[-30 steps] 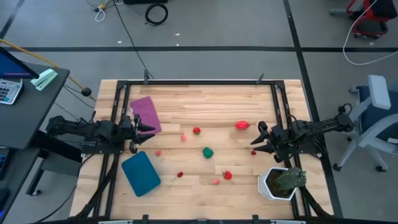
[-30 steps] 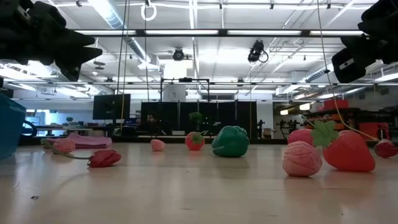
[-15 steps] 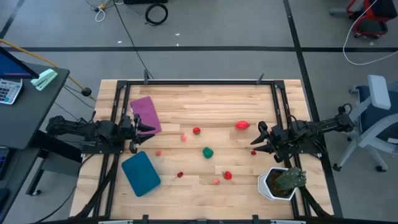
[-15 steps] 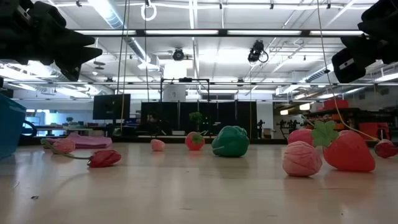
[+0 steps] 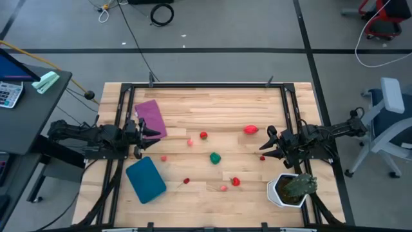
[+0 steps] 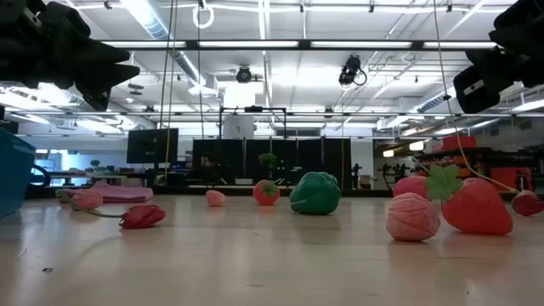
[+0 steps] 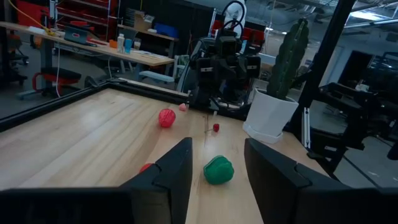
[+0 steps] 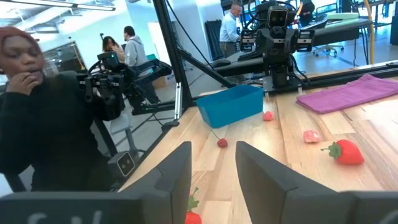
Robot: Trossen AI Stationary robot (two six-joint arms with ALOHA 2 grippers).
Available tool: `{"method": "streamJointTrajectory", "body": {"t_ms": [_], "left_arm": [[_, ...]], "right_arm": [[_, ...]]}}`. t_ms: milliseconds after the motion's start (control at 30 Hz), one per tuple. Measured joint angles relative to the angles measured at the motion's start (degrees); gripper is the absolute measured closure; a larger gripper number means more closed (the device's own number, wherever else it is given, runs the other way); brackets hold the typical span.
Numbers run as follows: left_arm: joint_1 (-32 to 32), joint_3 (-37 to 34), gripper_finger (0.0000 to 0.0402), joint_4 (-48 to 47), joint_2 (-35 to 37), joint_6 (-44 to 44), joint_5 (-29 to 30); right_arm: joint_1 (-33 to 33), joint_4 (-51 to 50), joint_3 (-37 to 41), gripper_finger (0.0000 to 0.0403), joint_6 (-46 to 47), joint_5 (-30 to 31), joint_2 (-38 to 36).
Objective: Pick and placing Produce into tupperware
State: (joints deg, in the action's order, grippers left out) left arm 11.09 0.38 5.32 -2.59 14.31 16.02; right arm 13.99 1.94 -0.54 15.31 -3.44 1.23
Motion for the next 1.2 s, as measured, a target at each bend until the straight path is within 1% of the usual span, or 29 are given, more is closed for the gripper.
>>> {"method": "streamJointTrajectory", "body": {"t_ms": [167, 667, 733, 933, 1067, 1200], "left_arm": [[0.0, 0.0, 0.0244, 0.0, 0.0, 0.0, -0.01], [-0.02, 0.0, 0.0248, 0.44, -0.02, -0.64, 0.47], [-0.02, 0.0, 0.025, 0.44, -0.02, -1.87, 0.47], [-0.04, 0.85, 0.0262, 0.67, -0.03, -13.21, 0.94], [-0.04, 3.86, 0.0268, 0.82, 0.02, -13.95, 0.9], [-0.04, 5.26, 0.0266, -2.3, -0.02, -14.14, 0.89]], "right_arm": [[0.0, 0.01, 0.0, 0.027, 0.0, -0.02, 0.01], [0.01, 0.02, 0.0, 0.027, 0.0, -0.01, 0.02], [0.0, 0.02, 0.0, 0.027, 0.0, -0.01, 0.01], [-0.01, 0.01, 0.0, 0.027, 0.0, -0.01, 0.01], [0.0, 0.01, 0.01, 0.027, 0.0, 0.0, 0.01], [0.0, 0.0, 0.01, 0.027, 0.0, -0.01, 0.0]]}}
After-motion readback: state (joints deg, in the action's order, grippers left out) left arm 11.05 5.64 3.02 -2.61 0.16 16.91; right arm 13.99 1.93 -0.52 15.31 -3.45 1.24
